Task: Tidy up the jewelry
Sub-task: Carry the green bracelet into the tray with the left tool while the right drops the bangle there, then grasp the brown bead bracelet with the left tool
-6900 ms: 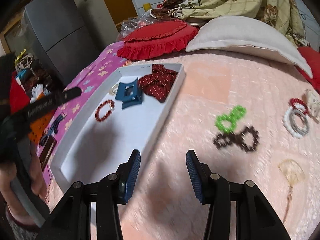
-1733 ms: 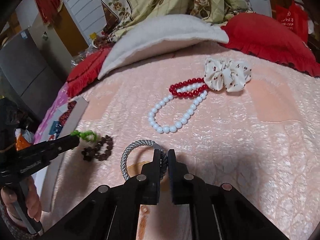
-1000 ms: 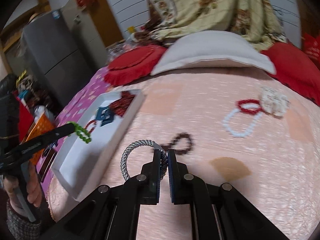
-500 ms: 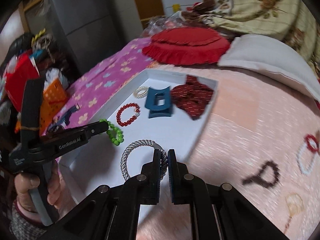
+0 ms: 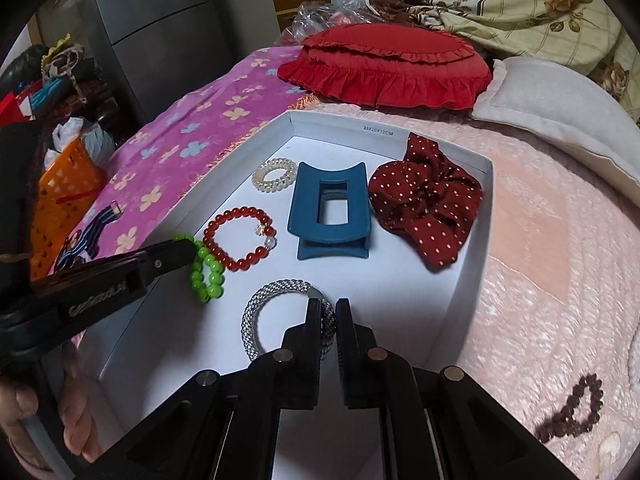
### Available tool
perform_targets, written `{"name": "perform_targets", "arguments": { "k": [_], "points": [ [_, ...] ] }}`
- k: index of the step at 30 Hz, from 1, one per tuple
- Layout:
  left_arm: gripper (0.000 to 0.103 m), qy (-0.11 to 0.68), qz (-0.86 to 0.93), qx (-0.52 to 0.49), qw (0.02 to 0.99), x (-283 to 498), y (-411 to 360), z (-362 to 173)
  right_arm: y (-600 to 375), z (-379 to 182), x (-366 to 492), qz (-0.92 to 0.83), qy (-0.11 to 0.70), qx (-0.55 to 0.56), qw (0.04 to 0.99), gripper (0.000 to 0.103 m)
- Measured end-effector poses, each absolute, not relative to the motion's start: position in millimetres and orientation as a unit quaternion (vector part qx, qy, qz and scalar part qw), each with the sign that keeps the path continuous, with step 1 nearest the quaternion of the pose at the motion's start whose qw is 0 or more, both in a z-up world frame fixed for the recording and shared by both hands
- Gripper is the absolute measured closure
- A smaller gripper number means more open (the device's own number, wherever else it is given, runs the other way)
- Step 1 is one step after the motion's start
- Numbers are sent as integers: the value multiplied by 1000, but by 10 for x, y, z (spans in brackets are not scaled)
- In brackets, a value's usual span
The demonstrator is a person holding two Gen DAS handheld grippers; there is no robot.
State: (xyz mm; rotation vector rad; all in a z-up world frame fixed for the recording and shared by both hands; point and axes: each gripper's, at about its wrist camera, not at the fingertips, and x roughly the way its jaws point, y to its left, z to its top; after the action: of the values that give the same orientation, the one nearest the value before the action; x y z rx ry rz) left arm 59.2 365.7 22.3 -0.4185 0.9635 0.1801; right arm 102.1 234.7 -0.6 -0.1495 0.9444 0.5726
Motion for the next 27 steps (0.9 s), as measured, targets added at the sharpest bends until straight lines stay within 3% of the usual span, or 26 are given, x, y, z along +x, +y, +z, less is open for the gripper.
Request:
{"name": "perform_targets", "arguments": {
  "k": [5,12,14,16,17,26,27],
  "points": [
    [95,458,99,-201,860,579,3673,226,2438,-37,1102,268,449,-71,849,97],
    [75,449,93,-189,869,484,3615,312,2382,40,1091,267,452,-56,849,95],
    [71,438,93,-174,877,436,3565,371,2308,108,1039,268,447,-46,852,88],
    [70,431,91,-166,882,397,3534,409,2205,177,955,268,438,-35,857,61],
    [70,427,89,-165,884,373,3524,427,2142,212,899,267,432,-29,861,57],
    [70,392,95,-173,898,226,3511,584,1836,49,619,218,450,-40,865,57],
    [70,391,96,-173,899,216,3506,590,1829,10,623,212,456,-39,864,62]
  ]
}}
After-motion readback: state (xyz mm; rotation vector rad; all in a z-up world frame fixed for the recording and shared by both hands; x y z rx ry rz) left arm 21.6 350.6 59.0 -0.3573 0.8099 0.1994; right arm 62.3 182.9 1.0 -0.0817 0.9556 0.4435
